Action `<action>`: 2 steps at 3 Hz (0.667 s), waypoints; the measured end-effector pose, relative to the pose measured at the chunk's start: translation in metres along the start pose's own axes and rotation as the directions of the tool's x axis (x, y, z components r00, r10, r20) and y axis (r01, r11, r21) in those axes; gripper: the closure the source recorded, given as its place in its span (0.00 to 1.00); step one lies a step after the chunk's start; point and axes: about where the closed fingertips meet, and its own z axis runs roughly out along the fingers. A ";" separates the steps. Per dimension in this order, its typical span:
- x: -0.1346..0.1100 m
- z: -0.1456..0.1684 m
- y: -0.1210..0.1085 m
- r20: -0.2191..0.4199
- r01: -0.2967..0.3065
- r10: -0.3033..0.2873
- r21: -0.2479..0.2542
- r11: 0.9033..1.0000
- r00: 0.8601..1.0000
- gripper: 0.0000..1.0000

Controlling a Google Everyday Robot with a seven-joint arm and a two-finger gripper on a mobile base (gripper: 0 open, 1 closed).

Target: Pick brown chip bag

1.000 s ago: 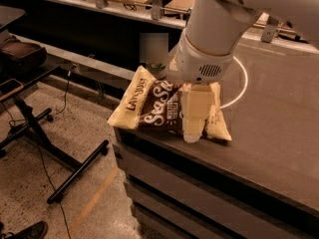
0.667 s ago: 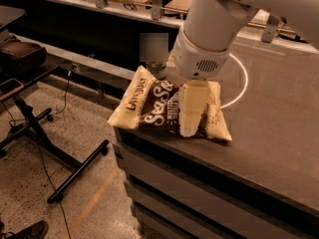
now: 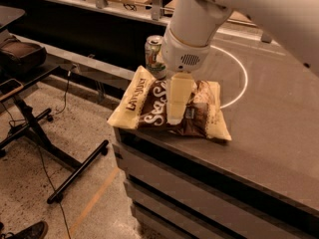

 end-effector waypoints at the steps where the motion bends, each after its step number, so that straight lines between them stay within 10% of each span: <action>1: -0.001 0.014 -0.005 0.004 -0.001 0.001 -0.014 1.000 1.000 0.00; 2: 0.002 0.030 -0.001 0.012 -0.004 0.005 -0.039 0.999 1.000 0.19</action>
Offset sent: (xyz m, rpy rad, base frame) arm 0.0024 0.0047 -0.0477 0.0089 0.0746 0.0079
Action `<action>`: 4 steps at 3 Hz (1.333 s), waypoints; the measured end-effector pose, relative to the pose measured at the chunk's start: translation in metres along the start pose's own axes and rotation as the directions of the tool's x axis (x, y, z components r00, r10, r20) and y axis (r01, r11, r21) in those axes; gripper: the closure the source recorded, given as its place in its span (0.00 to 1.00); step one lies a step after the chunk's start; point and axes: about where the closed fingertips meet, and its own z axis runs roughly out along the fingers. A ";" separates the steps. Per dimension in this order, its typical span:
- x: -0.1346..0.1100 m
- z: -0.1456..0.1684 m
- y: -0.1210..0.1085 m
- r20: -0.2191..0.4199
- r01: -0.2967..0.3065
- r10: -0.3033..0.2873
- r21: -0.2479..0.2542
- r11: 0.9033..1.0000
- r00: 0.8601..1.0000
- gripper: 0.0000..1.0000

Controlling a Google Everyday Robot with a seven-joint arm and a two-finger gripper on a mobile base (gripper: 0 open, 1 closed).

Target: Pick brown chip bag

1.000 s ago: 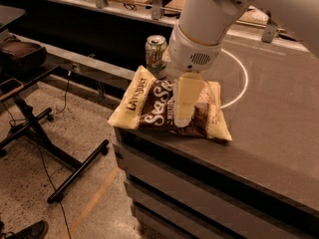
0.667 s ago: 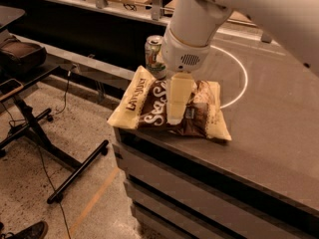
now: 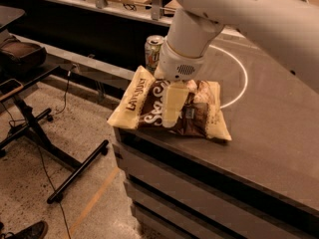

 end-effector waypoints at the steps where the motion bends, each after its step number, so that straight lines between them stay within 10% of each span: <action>1: 0.003 0.008 0.004 0.006 -0.001 0.001 -0.015 1.000 1.000 0.42; 4: 0.007 -0.013 0.013 0.113 0.032 -0.029 -0.019 0.999 0.993 1.00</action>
Offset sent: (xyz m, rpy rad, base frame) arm -0.0163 0.0012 -0.0105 0.0895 0.0527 0.0512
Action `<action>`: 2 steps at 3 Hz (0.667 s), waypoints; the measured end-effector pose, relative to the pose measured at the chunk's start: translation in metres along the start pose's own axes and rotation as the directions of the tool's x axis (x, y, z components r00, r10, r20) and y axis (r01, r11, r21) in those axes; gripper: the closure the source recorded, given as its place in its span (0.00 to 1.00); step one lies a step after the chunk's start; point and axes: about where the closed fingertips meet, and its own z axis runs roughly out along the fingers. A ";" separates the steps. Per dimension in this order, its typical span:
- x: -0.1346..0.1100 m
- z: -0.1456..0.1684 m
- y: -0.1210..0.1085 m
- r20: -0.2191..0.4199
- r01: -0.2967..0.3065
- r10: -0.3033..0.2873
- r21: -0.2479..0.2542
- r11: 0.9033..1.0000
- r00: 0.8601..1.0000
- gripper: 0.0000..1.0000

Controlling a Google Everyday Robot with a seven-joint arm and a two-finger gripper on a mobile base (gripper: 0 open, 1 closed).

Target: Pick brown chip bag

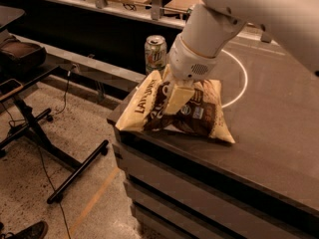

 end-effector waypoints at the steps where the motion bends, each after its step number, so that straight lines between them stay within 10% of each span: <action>1: 0.011 -0.035 -0.003 0.006 0.005 -0.006 0.034 0.999 1.000 1.00; 2: 0.022 -0.084 -0.009 0.026 0.006 -0.009 0.091 0.996 1.000 1.00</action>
Offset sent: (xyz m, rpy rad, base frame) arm 0.0126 -0.0860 0.1093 0.0654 -0.1092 -0.0396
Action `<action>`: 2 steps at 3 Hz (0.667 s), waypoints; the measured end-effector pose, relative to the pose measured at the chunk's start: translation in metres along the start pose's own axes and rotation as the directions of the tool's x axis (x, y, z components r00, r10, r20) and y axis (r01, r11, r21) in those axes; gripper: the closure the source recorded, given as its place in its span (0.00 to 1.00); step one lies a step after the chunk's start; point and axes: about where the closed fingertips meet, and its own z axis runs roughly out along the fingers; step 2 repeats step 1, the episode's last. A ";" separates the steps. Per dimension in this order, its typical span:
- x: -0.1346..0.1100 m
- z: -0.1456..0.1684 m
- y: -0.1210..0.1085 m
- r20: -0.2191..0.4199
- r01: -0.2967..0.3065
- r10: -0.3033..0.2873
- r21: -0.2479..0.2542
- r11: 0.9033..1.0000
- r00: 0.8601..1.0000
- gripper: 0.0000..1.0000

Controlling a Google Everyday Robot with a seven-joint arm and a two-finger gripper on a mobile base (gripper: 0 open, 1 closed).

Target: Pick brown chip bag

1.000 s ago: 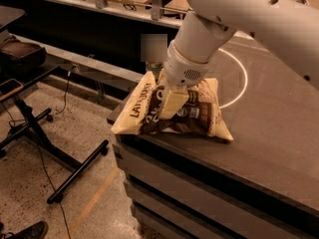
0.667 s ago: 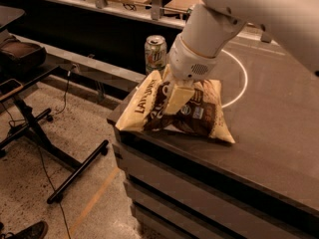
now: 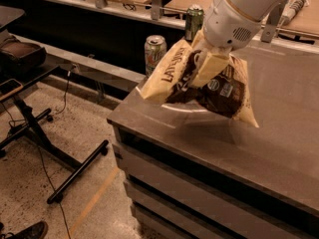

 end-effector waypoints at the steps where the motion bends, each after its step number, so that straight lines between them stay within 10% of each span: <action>1: -0.003 0.002 -0.002 0.003 0.003 -0.003 0.007 1.000 1.000 1.00; 2: -0.003 0.002 -0.002 0.003 0.003 -0.003 0.007 1.000 1.000 1.00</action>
Offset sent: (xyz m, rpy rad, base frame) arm 0.0000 0.0000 0.0000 0.0000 0.0000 0.0000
